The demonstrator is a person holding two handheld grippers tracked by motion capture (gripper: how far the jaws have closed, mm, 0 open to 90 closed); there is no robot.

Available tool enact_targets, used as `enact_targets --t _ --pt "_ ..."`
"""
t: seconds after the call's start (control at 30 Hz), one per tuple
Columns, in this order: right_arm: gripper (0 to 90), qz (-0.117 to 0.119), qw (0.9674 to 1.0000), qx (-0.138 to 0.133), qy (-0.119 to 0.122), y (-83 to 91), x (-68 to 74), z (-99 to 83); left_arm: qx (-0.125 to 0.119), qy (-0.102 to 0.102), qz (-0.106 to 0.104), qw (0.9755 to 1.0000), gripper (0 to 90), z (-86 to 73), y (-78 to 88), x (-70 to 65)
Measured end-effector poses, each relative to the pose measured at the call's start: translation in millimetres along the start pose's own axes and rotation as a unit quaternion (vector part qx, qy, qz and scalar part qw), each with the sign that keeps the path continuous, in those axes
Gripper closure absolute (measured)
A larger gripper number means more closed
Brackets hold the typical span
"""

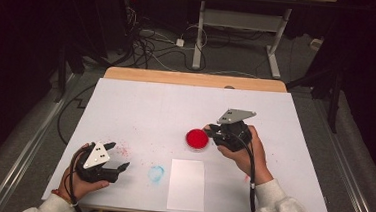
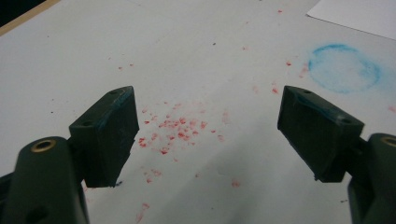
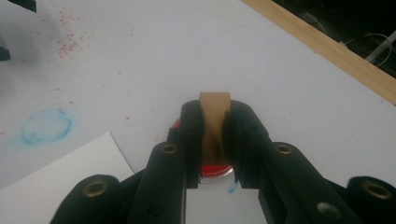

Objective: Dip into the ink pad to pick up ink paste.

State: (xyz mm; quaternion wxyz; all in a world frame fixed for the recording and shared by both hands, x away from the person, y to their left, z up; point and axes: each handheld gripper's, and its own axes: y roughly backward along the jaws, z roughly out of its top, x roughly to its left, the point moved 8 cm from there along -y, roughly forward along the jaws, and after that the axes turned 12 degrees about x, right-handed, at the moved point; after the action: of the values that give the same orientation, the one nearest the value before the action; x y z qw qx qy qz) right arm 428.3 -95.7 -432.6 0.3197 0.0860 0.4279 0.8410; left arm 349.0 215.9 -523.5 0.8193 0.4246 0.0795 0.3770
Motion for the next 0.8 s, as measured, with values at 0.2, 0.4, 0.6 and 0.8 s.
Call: enact_targets --t 0.2,0.4,0.6,0.8 --pt "76.5 -0.003 0.9999 0.013 0.008 2.4 -3.9 11.2 0.001 -0.003 0.0 1.0 19.7 0.5 -0.1 -1.1" --pt "76.5 -0.004 0.9997 0.021 0.014 4.4 -8.2 21.5 0.002 -0.008 0.005 1.0 18.6 2.4 -0.1 -1.9" --pt "76.5 -0.014 0.9985 0.049 0.022 -4.4 -8.5 25.6 0.002 -0.003 0.007 1.0 18.0 -0.4 2.0 -0.7" --pt "76.5 -0.013 0.9967 0.076 0.026 -23.8 -7.4 22.8 0.005 -0.008 0.012 0.9999 18.0 -0.6 0.9 1.1"
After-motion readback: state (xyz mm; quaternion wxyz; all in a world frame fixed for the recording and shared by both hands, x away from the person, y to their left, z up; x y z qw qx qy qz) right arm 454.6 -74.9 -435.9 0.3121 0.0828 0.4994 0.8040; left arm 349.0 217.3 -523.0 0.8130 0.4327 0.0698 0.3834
